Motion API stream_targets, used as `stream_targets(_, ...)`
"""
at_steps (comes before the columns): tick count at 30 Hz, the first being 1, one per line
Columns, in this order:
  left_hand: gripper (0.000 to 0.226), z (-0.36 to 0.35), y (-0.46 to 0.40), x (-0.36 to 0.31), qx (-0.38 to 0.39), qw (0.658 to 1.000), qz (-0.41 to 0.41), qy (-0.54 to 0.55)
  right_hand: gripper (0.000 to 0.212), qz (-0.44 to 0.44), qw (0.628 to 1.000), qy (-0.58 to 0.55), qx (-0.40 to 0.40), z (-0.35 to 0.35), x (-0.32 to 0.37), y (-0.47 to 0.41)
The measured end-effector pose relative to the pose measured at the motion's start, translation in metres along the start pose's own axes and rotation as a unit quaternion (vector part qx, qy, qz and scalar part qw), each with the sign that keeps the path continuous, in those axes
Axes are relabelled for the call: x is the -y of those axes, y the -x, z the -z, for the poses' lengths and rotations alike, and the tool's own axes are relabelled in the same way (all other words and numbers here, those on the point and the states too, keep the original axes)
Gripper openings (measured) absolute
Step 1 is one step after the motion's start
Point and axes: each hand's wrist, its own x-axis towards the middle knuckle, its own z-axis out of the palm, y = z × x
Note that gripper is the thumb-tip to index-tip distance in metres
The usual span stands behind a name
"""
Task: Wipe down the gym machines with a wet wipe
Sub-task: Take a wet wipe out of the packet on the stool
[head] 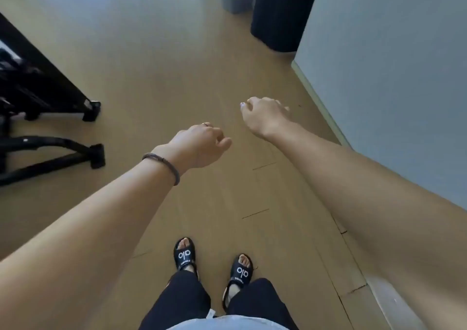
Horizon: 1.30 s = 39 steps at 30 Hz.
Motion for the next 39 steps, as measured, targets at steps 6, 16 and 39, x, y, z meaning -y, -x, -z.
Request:
stream_targets(6, 0.046, -0.010, 0.078, 0.113, -0.012, 0.989, 0.137, 0.049, 0.050, 0.104, 0.991, 0.017, 0.089, -0.062, 0.109, 0.030)
stream_targets(16, 0.047, -0.040, 0.249, 0.289, -0.047, 0.940, 0.307, 0.139, 0.043, 0.295, 0.943, 0.057, 0.144, -0.172, 0.316, 0.136)
stream_targets(39, 0.045, -0.043, 0.471, 0.603, -0.120, 0.861, 0.443, 0.219, 0.037, 0.486, 0.842, 0.092, 0.213, -0.347, 0.675, 0.278)
